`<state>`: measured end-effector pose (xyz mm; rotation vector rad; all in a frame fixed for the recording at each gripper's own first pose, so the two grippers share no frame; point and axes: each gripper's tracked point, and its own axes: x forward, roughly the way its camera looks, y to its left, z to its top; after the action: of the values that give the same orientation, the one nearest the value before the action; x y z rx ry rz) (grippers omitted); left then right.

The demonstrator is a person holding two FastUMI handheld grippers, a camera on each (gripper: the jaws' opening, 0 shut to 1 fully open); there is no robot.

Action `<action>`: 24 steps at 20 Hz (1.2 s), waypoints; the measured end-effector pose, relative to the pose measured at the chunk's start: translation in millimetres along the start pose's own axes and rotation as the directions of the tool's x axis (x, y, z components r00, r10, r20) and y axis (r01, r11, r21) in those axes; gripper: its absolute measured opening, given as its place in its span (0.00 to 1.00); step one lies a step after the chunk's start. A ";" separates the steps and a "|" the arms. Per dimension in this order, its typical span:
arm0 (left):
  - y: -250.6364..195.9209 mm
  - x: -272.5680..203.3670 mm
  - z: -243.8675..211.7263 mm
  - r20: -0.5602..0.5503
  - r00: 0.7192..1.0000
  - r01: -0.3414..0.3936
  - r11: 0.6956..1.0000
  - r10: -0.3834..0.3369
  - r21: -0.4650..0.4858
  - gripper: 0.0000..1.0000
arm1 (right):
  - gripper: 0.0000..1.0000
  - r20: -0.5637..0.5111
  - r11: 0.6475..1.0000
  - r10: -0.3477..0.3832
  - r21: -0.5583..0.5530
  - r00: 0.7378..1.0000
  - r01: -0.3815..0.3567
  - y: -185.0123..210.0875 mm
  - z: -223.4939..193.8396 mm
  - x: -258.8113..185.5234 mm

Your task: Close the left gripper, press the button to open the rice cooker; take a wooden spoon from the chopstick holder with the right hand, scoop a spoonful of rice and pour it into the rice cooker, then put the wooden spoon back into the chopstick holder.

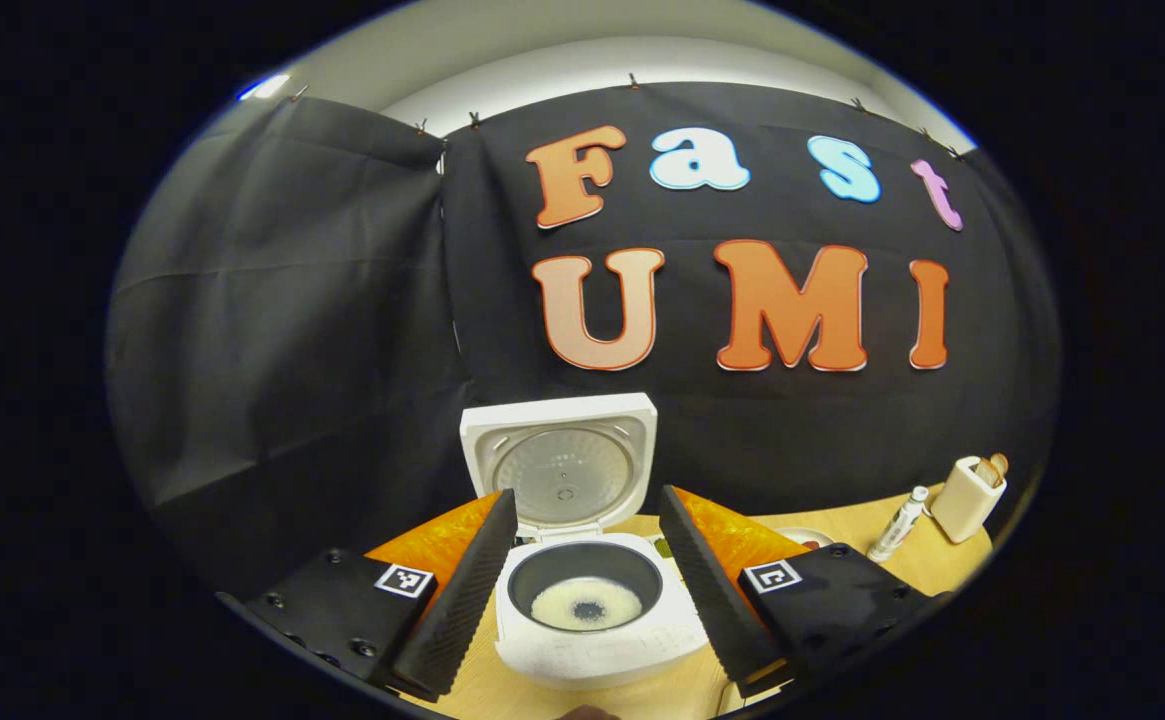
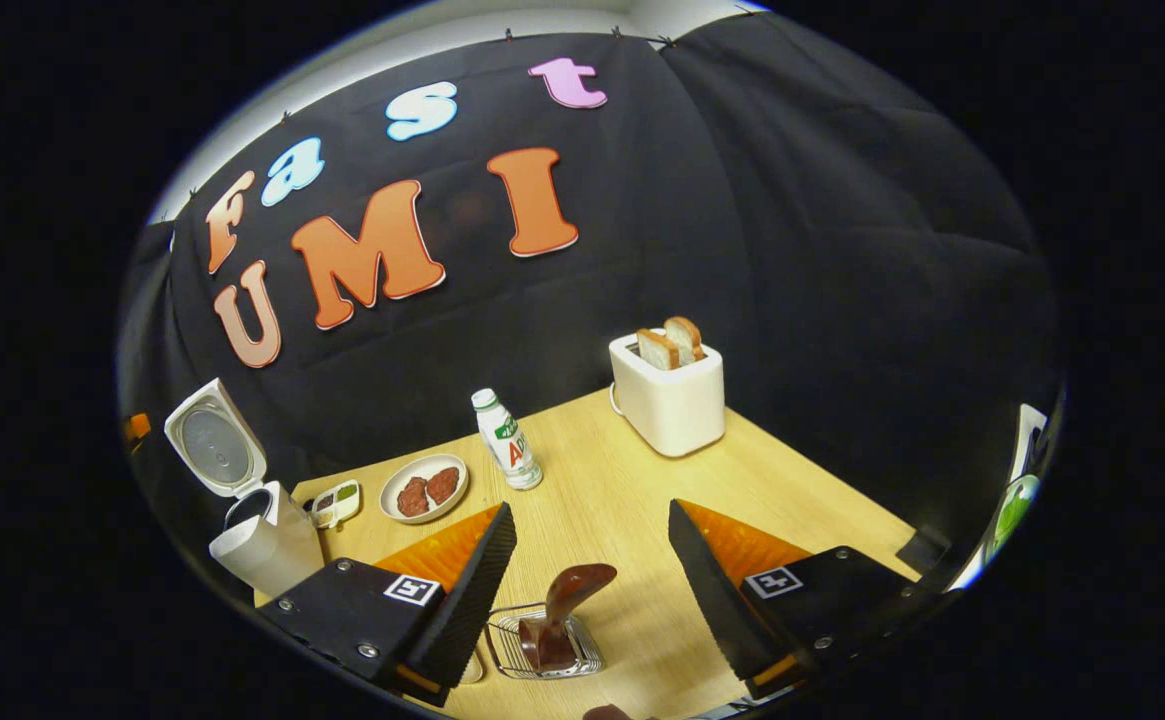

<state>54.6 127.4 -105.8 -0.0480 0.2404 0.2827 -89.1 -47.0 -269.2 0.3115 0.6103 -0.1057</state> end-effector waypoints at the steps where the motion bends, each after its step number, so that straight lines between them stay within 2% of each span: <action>1: 1.5 10.5 7.5 -0.004 1.000 0.015 1.000 -0.015 -0.020 0.97 | 0.95 0.019 1.000 -0.001 -0.004 1.000 0.001 3.9 9.8 -4.9; 3: 3.4 32.4 14.7 -0.027 0.999 0.044 0.998 -0.045 -0.038 0.93 | 0.95 0.059 1.000 -0.007 -0.011 0.998 0.008 9.2 29.6 -18.2; 4: 8.2 43.4 19.4 -0.031 0.999 0.040 0.999 -0.040 -0.030 0.96 | 0.95 0.083 1.000 -0.005 -0.011 0.997 0.006 12.6 39.5 -25.9; 6: 17.2 69.8 30.8 -0.036 0.999 0.038 0.999 -0.039 -0.014 0.96 | 0.95 0.139 1.000 -0.010 -0.014 0.990 0.012 16.4 56.8 -42.1; 11: 41.5 127.8 72.8 0.003 1.000 0.007 0.998 -0.006 -0.061 0.98 | 0.95 0.240 0.995 -0.058 -0.070 0.969 0.077 9.9 88.9 -76.7; 13: 45.9 152.2 81.6 0.022 1.000 0.017 1.000 -0.016 -0.023 0.97 | 0.95 0.244 0.989 -0.093 -0.089 0.965 0.118 -1.2 91.9 -85.6; 15: 52.5 179.4 80.1 0.006 1.000 0.009 1.000 -0.009 0.010 0.97 | 0.95 0.257 0.987 -0.109 -0.086 0.960 0.135 -6.8 99.4 -93.8; 18: 54.1 213.7 77.1 -0.025 1.000 -0.005 1.000 0.005 -0.021 0.97 | 0.95 0.268 0.986 -0.127 -0.075 0.955 0.152 -15.5 106.2 -102.6; 21: 50.5 244.7 57.2 -0.089 0.995 -0.037 0.999 0.034 -0.033 0.96 | 0.95 0.289 0.984 -0.129 -0.084 0.949 0.160 -21.6 112.1 -111.6; 24: 42.5 263.9 31.0 -0.164 0.985 -0.061 0.998 0.060 -0.006 0.96 | 0.95 0.291 0.981 -0.140 -0.089 0.947 0.172 -29.7 112.4 -117.3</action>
<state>295.7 242.0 -140.1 -0.0749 0.4047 0.3411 -129.0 -110.1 -121.9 0.1335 0.3530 -0.2631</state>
